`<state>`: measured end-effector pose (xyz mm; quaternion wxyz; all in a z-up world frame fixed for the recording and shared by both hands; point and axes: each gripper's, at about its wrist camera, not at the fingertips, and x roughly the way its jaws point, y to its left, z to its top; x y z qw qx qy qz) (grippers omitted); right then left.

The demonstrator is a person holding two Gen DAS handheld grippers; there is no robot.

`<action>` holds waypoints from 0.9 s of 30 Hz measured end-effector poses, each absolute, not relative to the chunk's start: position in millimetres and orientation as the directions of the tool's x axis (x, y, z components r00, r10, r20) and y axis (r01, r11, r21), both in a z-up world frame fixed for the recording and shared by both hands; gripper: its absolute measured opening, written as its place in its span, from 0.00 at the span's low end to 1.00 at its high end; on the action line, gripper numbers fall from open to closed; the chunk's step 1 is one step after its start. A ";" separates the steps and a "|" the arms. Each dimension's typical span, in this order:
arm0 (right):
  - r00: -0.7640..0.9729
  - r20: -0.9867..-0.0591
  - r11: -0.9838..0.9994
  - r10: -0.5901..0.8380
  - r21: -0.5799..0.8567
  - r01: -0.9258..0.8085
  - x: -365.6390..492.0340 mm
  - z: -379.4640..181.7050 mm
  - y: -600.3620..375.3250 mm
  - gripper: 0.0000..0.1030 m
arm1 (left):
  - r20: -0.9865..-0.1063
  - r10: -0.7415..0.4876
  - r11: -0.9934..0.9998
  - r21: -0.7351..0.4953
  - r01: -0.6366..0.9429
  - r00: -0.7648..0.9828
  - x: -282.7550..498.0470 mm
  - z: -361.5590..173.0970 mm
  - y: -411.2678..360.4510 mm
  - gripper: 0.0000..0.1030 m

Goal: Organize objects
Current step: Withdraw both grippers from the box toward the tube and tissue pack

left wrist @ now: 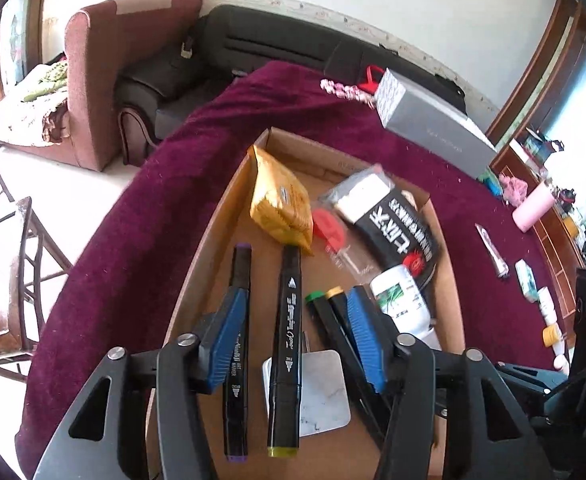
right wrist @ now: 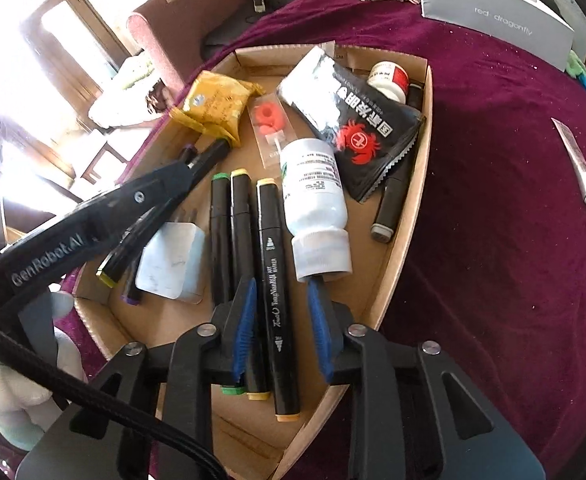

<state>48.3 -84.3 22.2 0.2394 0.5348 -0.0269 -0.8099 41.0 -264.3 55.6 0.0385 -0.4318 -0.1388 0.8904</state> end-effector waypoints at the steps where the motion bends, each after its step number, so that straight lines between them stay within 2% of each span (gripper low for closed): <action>1: -0.322 -0.845 -0.881 -0.426 0.307 0.362 50.3 25.1 -81.5 0.24 | -0.755 0.179 -0.959 -0.276 0.058 -0.631 43.1 59.8 -264.1 0.53; 4: -0.375 -0.803 -0.869 -0.464 0.329 0.371 58.6 41.6 -66.0 0.26 | -0.737 0.136 -0.968 -0.242 0.070 -0.662 51.4 74.0 -257.7 0.59; 6: -0.415 -0.773 -0.865 -0.479 0.338 0.371 66.8 53.2 -54.2 0.33 | -0.706 0.123 -0.970 -0.234 0.065 -0.698 59.7 86.4 -250.6 0.67; 8: -0.462 -0.739 -0.865 -0.491 0.347 0.364 74.0 63.7 -38.7 0.39 | -0.632 0.184 -0.953 -0.302 0.021 -0.753 70.2 101.3 -244.8 0.82; 9: -0.485 -0.722 -0.865 -0.493 0.349 0.360 76.5 68.1 -29.7 0.41 | -0.593 0.216 -0.939 -0.345 0.002 -0.776 74.2 107.9 -243.1 0.99; 11: -0.547 -0.679 -0.870 -0.490 0.342 0.355 87.0 78.6 -5.0 0.47 | -0.512 0.298 -0.897 -0.438 -0.053 -0.806 80.1 119.8 -238.4 0.99; 13: -0.603 -0.654 -0.889 -0.456 0.308 0.339 92.8 88.3 8.5 0.53 | -0.468 0.380 -0.859 -0.498 -0.117 -0.798 78.5 128.1 -224.9 0.99; 17: -0.754 -0.561 -0.940 -0.341 0.221 0.261 118.9 113.2 59.0 0.67 | -0.376 0.519 -0.776 -0.583 -0.240 -0.768 77.2 137.1 -191.5 0.99; 19: -0.809 -0.510 -0.956 -0.291 0.194 0.221 127.1 124.7 80.8 0.75 | -0.366 0.563 -0.754 -0.595 -0.279 -0.741 75.9 141.6 -171.2 0.99; 20: -0.848 -0.469 -0.967 -0.248 0.177 0.185 135.7 132.6 96.0 0.80 | -0.388 0.546 -0.777 -0.565 -0.276 -0.742 75.7 146.3 -159.1 0.99; 23: -0.913 -0.379 -0.984 -0.149 0.150 0.098 145.1 148.9 128.7 0.83 | -0.430 0.432 -0.873 -0.420 -0.247 -0.793 84.0 165.6 -130.5 0.99; 24: -0.927 -0.357 -0.987 -0.112 0.146 0.063 146.5 153.3 139.9 0.84 | -0.432 0.352 -0.918 -0.334 -0.216 -0.830 90.0 174.4 -119.3 0.99; 27: -0.943 -0.333 -0.992 -0.002 0.118 -0.039 144.6 162.0 165.4 0.84 | -0.368 0.157 -0.984 -0.133 -0.115 -0.917 111.9 194.2 -94.7 0.99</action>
